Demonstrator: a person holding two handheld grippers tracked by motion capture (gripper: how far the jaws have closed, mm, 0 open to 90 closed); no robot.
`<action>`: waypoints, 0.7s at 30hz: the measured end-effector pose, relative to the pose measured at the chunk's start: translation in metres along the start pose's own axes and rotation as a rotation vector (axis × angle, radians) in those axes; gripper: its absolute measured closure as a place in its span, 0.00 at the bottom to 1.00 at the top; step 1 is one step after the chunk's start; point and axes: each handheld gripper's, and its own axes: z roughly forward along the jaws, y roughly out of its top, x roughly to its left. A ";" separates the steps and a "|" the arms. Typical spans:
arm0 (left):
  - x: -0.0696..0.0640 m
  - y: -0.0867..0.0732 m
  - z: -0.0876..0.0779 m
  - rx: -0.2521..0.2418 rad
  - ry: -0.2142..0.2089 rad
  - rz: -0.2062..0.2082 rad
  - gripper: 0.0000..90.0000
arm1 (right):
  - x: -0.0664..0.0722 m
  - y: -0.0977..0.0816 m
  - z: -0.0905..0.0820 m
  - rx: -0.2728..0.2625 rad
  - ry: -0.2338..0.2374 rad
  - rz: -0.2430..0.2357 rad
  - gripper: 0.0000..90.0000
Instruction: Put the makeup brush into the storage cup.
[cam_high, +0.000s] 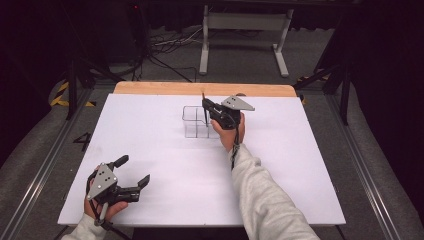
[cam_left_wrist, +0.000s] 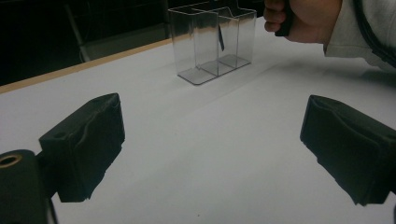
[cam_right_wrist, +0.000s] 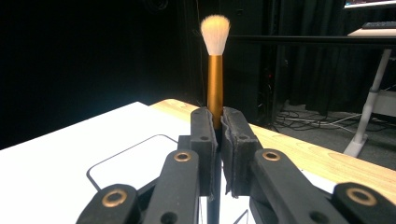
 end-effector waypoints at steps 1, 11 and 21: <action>0.000 0.000 0.000 0.000 0.000 0.000 0.08 | 0.000 0.000 0.000 -0.001 -0.003 -0.001 0.94; 0.000 0.000 0.000 -0.001 -0.002 -0.001 0.08 | -0.001 0.001 0.000 0.000 -0.003 0.000 0.94; 0.000 0.000 0.000 0.004 -0.004 -0.002 0.08 | 0.000 0.003 -0.001 0.000 0.000 -0.005 0.94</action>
